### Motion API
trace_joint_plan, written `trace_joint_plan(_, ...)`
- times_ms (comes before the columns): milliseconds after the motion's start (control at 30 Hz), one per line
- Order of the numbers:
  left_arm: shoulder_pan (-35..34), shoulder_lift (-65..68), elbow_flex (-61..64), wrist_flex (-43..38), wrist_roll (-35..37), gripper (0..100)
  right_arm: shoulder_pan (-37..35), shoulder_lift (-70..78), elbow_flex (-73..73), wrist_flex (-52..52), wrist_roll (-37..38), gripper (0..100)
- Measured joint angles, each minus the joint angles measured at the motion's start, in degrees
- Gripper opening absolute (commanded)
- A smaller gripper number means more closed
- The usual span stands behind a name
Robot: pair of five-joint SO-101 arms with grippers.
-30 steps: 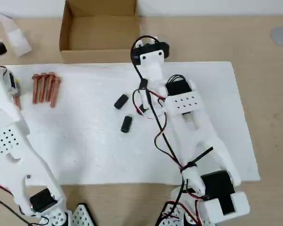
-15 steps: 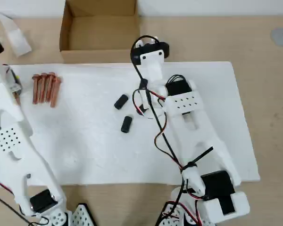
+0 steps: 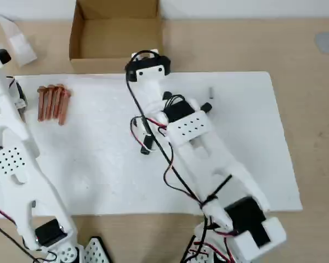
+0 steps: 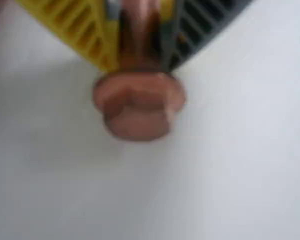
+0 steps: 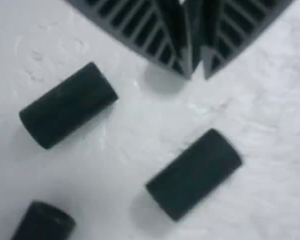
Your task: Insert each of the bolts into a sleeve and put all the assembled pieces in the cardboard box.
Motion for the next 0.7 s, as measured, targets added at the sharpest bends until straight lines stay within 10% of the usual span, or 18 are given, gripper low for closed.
trace_joint_plan(700,-0.6,-55.3,51.9,1.1,-10.4,1,-0.2,21.3,-21.4,0.6,-9.7,21.2)
